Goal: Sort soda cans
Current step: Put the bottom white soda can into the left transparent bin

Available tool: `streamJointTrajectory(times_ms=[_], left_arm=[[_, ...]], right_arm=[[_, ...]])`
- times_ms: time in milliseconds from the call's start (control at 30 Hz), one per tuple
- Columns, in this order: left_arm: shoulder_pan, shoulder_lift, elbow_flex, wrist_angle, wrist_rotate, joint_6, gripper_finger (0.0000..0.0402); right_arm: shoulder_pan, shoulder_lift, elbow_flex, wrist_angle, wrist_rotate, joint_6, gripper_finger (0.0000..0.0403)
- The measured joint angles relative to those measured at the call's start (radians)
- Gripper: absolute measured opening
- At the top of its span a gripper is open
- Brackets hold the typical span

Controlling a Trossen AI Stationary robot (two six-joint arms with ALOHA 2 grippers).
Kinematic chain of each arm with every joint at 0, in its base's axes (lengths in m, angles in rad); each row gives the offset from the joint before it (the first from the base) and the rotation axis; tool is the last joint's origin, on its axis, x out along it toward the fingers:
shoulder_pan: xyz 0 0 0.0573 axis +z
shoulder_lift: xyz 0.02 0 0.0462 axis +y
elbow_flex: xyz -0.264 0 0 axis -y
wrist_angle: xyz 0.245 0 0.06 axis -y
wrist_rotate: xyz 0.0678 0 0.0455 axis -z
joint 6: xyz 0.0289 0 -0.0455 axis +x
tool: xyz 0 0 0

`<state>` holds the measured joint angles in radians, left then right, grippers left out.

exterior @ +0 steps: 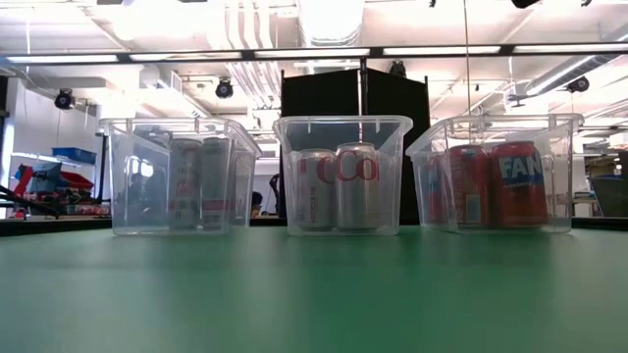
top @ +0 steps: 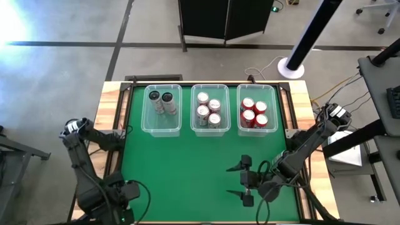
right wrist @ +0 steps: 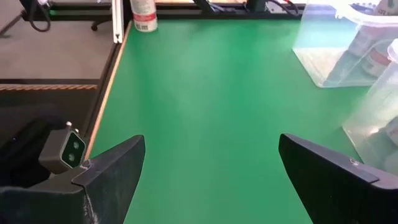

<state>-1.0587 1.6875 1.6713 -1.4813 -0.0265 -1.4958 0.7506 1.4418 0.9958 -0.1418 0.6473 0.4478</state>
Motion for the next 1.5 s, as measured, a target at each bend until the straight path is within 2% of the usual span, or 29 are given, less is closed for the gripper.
streamJointTrajectory(times_ms=[200, 533, 900, 1500], left_arm=[[-0.061, 0.0, 0.0, 0.005, 0.02, -0.126, 0.0347], [-0.119, 0.0, -0.004, -0.03, 0.146, -0.36, 0.0347], [-0.13, 0.0, -0.004, 0.057, 0.146, -0.479, 0.0347], [-0.132, 0.024, -0.036, 0.066, 0.149, -0.481, 0.0347]], right_arm=[[0.0, 0.0, -0.006, -0.017, 0.0, 0.014, 0.0365], [0.0, 0.0, -0.006, -0.016, 0.001, 0.011, 0.0365], [-0.003, 0.0, -0.006, -0.009, 0.001, -0.004, 0.0365], [-0.003, 0.0, -0.006, -0.003, 0.001, -0.021, 0.0365]])
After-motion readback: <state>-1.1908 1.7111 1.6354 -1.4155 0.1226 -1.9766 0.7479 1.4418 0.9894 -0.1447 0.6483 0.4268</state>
